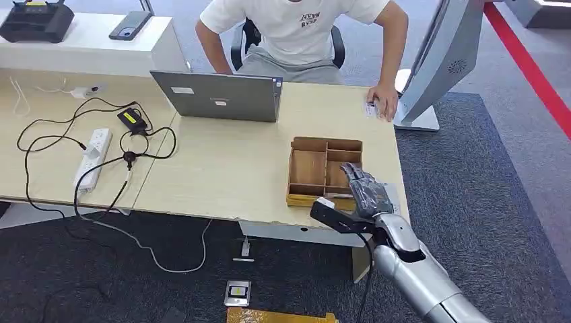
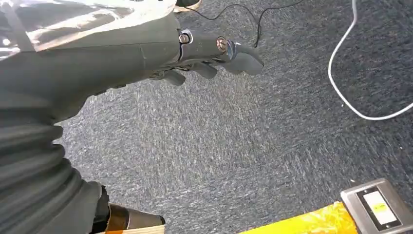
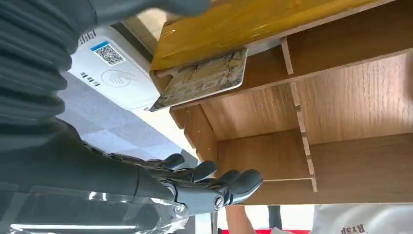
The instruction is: Pass the card to the sensor for recognition and then transmit it.
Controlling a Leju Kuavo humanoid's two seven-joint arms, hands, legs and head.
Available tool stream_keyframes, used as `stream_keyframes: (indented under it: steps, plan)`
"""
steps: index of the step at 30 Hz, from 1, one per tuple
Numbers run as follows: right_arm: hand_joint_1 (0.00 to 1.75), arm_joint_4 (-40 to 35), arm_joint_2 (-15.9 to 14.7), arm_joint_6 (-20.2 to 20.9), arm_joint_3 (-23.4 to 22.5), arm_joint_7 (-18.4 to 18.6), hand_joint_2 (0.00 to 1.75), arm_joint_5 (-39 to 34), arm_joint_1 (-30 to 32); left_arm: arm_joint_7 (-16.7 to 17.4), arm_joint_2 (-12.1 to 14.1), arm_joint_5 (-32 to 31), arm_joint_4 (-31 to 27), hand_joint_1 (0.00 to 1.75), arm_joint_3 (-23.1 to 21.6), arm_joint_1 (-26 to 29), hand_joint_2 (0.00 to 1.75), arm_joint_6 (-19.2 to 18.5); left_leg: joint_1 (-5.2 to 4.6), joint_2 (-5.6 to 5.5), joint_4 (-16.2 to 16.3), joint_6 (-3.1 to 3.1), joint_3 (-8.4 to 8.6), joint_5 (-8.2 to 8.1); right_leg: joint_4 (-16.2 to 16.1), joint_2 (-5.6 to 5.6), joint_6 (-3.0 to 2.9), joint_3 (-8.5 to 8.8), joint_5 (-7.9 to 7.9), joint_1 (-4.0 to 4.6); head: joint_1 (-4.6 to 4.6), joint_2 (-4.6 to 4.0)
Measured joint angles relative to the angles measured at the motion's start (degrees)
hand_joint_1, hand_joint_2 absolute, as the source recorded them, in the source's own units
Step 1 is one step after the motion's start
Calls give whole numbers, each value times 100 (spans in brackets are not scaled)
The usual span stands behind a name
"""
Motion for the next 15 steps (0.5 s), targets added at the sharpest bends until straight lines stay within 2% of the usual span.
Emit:
stream_keyframes:
  steps: [15]
  plan:
    - [175, 0, 0, 208, -4, -26, 175, -79, -1, -33, 0, 20, 0, 0, 0, 1, 175, 7, 0, 0, 0, 0, 0, 0, 0, 0, 0, 0, 0, 0, 0, 0]
